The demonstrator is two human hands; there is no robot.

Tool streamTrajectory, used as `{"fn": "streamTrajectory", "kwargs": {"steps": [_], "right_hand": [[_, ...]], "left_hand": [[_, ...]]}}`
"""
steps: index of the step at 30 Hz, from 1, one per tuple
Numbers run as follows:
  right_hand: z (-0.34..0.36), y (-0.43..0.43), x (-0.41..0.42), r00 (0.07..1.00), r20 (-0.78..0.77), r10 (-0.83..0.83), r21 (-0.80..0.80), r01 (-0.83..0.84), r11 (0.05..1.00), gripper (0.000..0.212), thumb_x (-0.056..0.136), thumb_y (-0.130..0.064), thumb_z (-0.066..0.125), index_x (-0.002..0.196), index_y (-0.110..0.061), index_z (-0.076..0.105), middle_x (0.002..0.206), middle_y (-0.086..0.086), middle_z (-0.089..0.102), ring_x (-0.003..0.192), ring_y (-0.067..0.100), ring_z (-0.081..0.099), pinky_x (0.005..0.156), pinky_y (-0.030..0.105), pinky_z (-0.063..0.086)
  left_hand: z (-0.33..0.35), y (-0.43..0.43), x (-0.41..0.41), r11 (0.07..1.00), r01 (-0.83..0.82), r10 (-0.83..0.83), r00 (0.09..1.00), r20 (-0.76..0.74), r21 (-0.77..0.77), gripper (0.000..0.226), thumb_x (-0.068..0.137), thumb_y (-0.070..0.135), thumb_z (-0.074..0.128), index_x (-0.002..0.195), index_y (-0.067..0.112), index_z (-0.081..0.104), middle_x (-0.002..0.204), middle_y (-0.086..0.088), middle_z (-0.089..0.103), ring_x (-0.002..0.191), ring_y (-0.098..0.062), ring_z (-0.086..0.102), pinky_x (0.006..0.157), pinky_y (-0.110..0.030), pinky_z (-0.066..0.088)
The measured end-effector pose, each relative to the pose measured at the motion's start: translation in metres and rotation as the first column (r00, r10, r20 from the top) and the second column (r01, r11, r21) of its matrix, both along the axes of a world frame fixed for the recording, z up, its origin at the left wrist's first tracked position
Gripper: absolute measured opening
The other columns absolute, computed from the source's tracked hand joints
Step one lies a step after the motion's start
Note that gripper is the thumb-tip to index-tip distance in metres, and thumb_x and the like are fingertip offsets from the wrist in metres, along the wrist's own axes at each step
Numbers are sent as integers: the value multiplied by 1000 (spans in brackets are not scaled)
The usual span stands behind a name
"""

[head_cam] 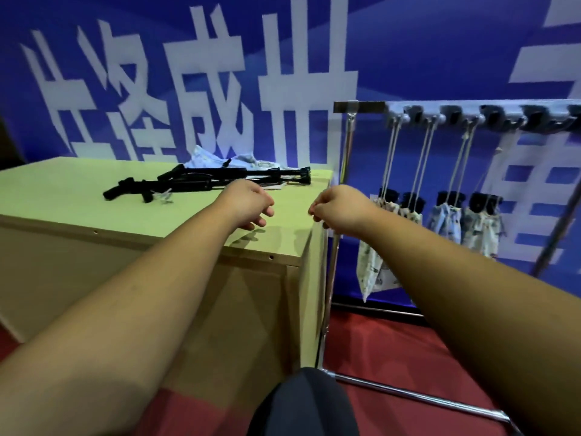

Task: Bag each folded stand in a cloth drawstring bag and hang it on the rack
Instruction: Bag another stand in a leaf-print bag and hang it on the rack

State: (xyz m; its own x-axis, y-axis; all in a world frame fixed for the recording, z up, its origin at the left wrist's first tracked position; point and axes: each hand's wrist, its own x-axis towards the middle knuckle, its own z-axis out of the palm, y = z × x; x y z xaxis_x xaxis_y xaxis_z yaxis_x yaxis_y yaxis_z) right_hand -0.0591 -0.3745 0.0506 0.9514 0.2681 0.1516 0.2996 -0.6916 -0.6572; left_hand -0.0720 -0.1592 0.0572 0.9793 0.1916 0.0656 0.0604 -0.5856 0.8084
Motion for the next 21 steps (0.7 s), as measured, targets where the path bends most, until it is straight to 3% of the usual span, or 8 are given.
{"fn": "streamTrajectory", "kwargs": {"steps": [4, 8, 13, 18, 21], "right_hand": [[-14, 27, 17, 1000, -19, 9, 49, -8, 999, 21, 106, -19, 59, 112, -16, 79, 101, -2, 76, 93, 17, 73, 89, 42, 65], [-26, 49, 36, 1000, -25, 4, 60, -2, 998, 23, 107, -20, 57, 116, -16, 78, 106, -1, 75, 93, 15, 72, 89, 36, 64], [-33, 71, 68, 999, -14, -29, 18, 29, 999, 26, 108, -25, 55, 120, -19, 77, 110, -3, 72, 103, 18, 67, 95, 39, 60], [-36, 84, 106, 995, -71, -70, -109, 62, 992, 25, 107, -25, 55, 119, -14, 74, 110, 5, 70, 97, 23, 64, 79, 33, 52], [-33, 97, 133, 990, -77, -120, -271, 95, 958, 18, 105, -17, 54, 92, -9, 64, 92, 9, 62, 74, 20, 57, 60, 29, 45]], "left_hand": [[-7, 29, 10, 999, -29, 30, 1000, 4, -37, 17, 103, 17, 56, 104, 15, 73, 97, -5, 79, 72, -22, 70, 63, -32, 54], [-13, 43, 26, 994, -45, 47, 999, 20, -97, 18, 102, 17, 58, 101, 18, 76, 92, -1, 79, 70, -22, 71, 56, -33, 58], [-12, 53, 56, 997, -27, 30, 998, 47, -68, 17, 102, 19, 59, 100, 22, 76, 91, 3, 80, 67, -19, 72, 66, -36, 59], [-11, 57, 86, 1000, -10, 9, 999, 41, 6, 19, 104, 18, 56, 102, 21, 75, 92, 3, 79, 69, -17, 72, 65, -33, 57], [-5, 60, 110, 994, -11, 6, 999, 49, 105, 21, 103, 18, 54, 101, 22, 75, 91, 5, 79, 73, -18, 74, 68, -33, 59]]}}
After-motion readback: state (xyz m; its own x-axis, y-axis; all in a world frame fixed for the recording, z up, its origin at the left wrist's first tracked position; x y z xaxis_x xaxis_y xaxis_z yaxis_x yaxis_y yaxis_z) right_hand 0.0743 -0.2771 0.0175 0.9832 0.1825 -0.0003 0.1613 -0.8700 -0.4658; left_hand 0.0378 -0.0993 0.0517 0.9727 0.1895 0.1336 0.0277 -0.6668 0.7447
